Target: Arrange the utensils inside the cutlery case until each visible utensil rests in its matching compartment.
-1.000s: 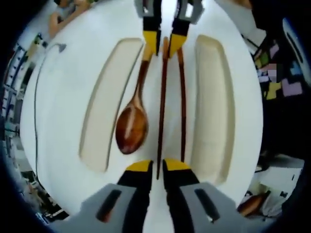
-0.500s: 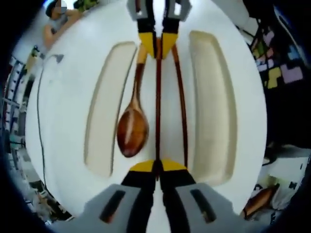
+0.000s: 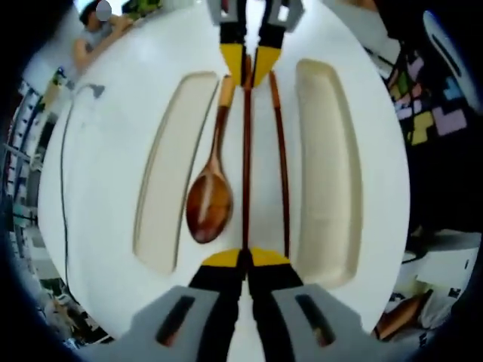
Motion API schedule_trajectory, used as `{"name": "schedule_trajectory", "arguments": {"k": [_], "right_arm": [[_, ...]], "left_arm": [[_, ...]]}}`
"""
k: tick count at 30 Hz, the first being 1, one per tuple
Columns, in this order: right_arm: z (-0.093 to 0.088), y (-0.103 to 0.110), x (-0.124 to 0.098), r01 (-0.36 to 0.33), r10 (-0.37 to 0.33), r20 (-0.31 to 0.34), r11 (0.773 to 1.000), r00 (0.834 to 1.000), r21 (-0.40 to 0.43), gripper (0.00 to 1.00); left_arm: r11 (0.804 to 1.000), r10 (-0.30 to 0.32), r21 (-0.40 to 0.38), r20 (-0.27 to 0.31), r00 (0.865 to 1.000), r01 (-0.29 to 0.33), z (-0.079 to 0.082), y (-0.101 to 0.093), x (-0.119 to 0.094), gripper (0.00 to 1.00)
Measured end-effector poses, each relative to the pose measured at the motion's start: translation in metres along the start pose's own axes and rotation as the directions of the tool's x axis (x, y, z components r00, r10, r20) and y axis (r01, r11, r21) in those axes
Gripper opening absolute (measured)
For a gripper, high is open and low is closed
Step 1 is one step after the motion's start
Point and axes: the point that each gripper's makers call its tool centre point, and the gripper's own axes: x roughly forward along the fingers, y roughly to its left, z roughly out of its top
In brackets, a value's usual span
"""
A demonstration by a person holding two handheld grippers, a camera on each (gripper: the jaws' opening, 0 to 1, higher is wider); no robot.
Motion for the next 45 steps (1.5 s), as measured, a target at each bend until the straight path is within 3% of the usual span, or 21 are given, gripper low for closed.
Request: {"name": "schedule_trajectory", "arguments": {"k": [12, 24, 31, 45], "right_arm": [[0.006, 0.013, -0.015, 0.019, -0.019, 0.045, 1.0, 0.999, 0.013, 0.04], [0.003, 0.045, -0.034, 0.049, -0.048, 0.06, 0.999, 0.997, -0.009, 0.04], [0.0, 0.053, -0.03, 0.031, -0.032, 0.063, 0.999, 0.998, 0.018, 0.04], [-0.005, 0.064, -0.018, 0.007, -0.011, 0.068, 0.999, 0.998, 0.053, 0.04]], "left_arm": [[1.0, 0.004, -0.01, 0.034, 0.999, -0.003, 0.006, -0.009, -0.021, 0.01], [0.999, -0.021, 0.04, 0.029, 0.999, 0.02, 0.017, -0.041, -0.028, 0.02], [0.998, -0.043, 0.039, 0.008, 0.999, 0.043, 0.015, -0.051, -0.022, 0.02], [0.999, -0.032, 0.031, 0.055, 0.998, 0.03, 0.013, -0.057, -0.018, 0.02]]}}
